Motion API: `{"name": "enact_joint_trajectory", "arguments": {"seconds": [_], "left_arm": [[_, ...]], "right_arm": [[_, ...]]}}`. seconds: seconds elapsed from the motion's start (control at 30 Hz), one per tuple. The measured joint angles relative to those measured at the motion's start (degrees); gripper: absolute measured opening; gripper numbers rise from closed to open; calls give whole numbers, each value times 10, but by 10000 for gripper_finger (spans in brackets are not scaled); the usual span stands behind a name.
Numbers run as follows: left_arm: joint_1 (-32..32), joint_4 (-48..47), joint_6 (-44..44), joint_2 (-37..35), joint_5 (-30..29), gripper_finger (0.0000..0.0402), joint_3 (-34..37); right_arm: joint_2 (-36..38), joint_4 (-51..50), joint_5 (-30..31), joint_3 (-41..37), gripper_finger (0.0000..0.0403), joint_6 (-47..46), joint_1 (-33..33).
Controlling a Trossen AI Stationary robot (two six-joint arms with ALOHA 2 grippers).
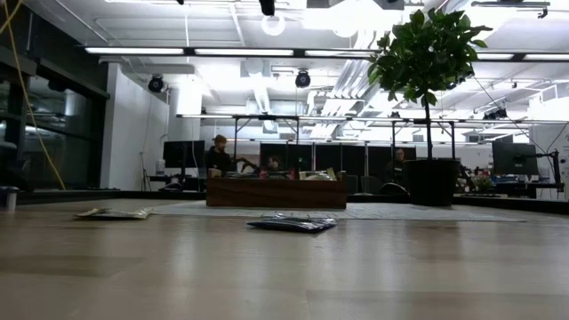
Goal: Pick & Place Tea
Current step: Put the violet tea packet into the left side of the brown organizer
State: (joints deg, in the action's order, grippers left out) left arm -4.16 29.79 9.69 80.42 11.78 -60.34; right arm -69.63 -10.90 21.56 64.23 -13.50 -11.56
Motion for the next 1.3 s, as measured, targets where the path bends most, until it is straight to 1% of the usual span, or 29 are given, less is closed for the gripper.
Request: {"name": "enact_joint_trajectory", "arguments": {"seconds": [0.2, 0.43, 0.5, 0.8, 0.87, 1.0, 1.17, 1.3], "left_arm": [[0, -12, 2, 0, 14, 63, 0], [0, -17, 5, 0, 5, 10, 0], [0, -14, 5, 0, 4, 3, 0], [0, -14, 6, 0, 3, 1, 0], [0, -13, 1, 0, 0, 0, 0], [0, -13, -3, 0, -1, 0, 0], [0, -13, -4, 0, -2, 0, 0], [-1, -35, -19, 0, -18, 0, 0]], "right_arm": [[0, 5, 5, 0, 3, 2, 1], [0, 8, 5, 0, 3, 3, 1], [0, 9, 6, 0, 3, 1, 1], [0, 9, 8, 0, 8, -13, 1], [0, 9, 20, 0, 20, -15, 0], [0, 8, 32, 0, 61, -15, 0], [0, 4, 25, 0, 117, -24, 0], [6, -42, 35, 0, 158, -60, 0]]}}
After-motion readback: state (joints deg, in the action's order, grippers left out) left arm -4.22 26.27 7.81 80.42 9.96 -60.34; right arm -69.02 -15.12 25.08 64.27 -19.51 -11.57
